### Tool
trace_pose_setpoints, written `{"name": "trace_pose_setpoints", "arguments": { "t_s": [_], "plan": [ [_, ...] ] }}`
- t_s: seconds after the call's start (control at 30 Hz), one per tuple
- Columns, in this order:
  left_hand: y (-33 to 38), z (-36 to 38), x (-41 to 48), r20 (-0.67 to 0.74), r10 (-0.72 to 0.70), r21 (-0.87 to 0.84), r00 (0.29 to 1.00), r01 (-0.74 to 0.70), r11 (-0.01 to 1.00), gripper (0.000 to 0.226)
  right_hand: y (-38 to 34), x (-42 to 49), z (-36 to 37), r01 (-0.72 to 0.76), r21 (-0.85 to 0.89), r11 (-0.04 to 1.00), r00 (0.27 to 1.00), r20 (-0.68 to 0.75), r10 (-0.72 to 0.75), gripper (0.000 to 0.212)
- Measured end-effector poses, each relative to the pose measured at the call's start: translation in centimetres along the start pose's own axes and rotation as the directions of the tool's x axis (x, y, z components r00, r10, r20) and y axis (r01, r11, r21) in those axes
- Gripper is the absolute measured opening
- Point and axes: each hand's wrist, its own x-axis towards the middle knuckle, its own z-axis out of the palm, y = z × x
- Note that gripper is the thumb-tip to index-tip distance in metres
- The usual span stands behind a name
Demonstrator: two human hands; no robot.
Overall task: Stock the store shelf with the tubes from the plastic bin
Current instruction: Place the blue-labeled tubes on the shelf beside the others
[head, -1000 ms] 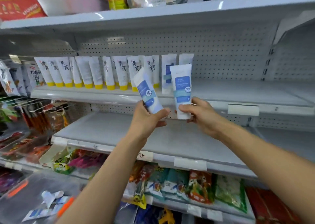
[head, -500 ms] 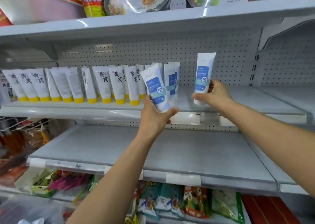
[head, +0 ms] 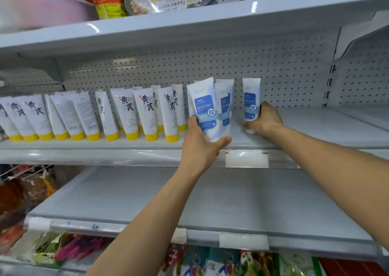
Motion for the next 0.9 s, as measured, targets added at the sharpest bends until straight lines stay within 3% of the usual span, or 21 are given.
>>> {"name": "trace_pose_setpoints", "arguments": {
  "t_s": [0.37,0.47,0.53,0.63,0.7,0.77,0.83,0.9],
  "plan": [
    [-0.5,0.1,0.6,0.01,-0.007,-0.006,1.0,0.007,1.0,0.071,0.4,2.1,1.7,-0.024,0.051,0.998,0.999,0.046,0.021,0.063],
    [-0.3,-0.1,0.3,0.011,-0.009,-0.01,1.0,0.009,1.0,0.072,0.1,1.4,1.3,-0.07,0.06,0.996,0.996,0.063,0.066,0.075],
    [-0.1,-0.1,-0.3,0.011,0.003,-0.02,1.0,-0.003,1.0,0.072,-0.3,0.2,0.6,-0.042,0.022,0.999,0.998,-0.037,0.042,0.074],
    [0.4,0.1,-1.0,-0.003,0.043,-0.025,0.999,-0.043,0.999,0.074,-1.5,-2.6,-1.1,0.136,0.105,0.985,0.97,-0.215,-0.111,0.046],
    [0.8,0.6,-1.3,-0.021,0.076,-0.009,0.997,-0.076,0.997,0.076,-2.9,-4.8,-2.2,0.222,0.295,0.929,0.974,-0.108,-0.198,0.033],
    [1.1,1.3,-1.4,-0.022,0.098,0.008,0.995,-0.098,0.995,0.079,-4.3,-7.0,-3.0,0.234,0.411,0.881,0.947,0.11,-0.303,0.032],
    [1.4,2.1,-1.6,-0.016,0.121,0.008,0.993,-0.121,0.993,0.079,-5.1,-8.5,-3.4,0.214,0.409,0.887,0.915,0.234,-0.329,0.034],
    [1.8,2.7,-1.9,-0.019,0.155,0.028,0.988,-0.154,0.988,0.079,-5.2,-8.9,-3.4,0.194,0.404,0.894,0.916,0.253,-0.313,0.039]
  ]
}}
